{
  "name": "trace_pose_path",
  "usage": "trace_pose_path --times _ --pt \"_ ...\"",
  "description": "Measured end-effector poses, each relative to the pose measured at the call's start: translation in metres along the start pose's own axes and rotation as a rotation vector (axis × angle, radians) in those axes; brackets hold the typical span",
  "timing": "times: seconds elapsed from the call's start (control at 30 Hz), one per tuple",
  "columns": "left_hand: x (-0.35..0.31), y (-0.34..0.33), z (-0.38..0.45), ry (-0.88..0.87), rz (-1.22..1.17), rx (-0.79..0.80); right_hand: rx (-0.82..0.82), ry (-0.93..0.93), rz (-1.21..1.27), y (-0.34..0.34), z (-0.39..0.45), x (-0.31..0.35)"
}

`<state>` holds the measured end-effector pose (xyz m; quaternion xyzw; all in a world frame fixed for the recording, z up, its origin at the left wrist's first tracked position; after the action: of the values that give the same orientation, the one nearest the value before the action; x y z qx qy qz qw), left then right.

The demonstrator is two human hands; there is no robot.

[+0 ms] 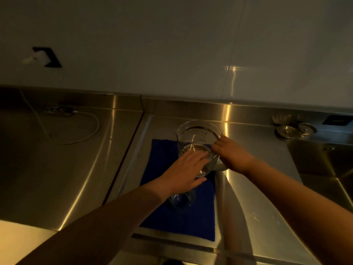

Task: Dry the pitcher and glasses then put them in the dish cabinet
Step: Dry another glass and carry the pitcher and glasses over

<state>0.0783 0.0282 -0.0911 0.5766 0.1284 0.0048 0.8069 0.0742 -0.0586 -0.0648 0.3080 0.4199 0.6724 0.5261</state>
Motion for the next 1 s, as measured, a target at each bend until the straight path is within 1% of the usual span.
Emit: trace_pose_path --times 0.1,0.23,0.33,0.4,0.5,0.67,0.77,0.83,1.0 --pt "-0.009 -0.009 -0.021 -0.013 0.085 0.084 0.045 -0.017 0.001 -0.010 0.002 -0.002" --pt "-0.007 -0.027 -0.040 0.068 0.112 0.206 0.133 -0.069 -0.021 -0.026 0.002 -0.009" --pt "0.000 -0.034 -0.050 0.129 0.104 0.240 0.240 -0.069 -0.056 -0.035 0.001 -0.011" --pt "0.002 -0.038 -0.056 0.152 0.107 0.278 0.276 -0.083 -0.077 -0.036 0.001 -0.012" --pt "0.002 -0.044 -0.063 0.168 0.091 0.351 0.292 -0.098 -0.096 -0.035 0.001 -0.012" --pt "0.005 -0.046 -0.067 0.170 0.072 0.426 0.314 -0.106 -0.081 -0.039 0.001 -0.014" --pt "0.005 -0.049 -0.068 0.129 0.106 0.477 0.332 -0.109 -0.083 -0.040 0.003 -0.013" --pt "0.007 -0.049 -0.067 0.119 0.110 0.491 0.342 -0.098 -0.087 -0.038 0.003 -0.013" --pt "0.017 -0.038 -0.073 0.174 0.093 0.465 0.353 -0.041 -0.082 -0.032 0.014 -0.004"
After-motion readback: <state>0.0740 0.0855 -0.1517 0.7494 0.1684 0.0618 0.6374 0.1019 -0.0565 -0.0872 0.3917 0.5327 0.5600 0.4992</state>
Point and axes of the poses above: each hand's wrist, its own z-axis towards the middle knuckle, its own y-axis out of the back of the hand, x = y × z, the point moved 10 cm from there along z, towards the middle knuckle, and after that the axes turned 6 degrees about -x, right-handed, at the moved point
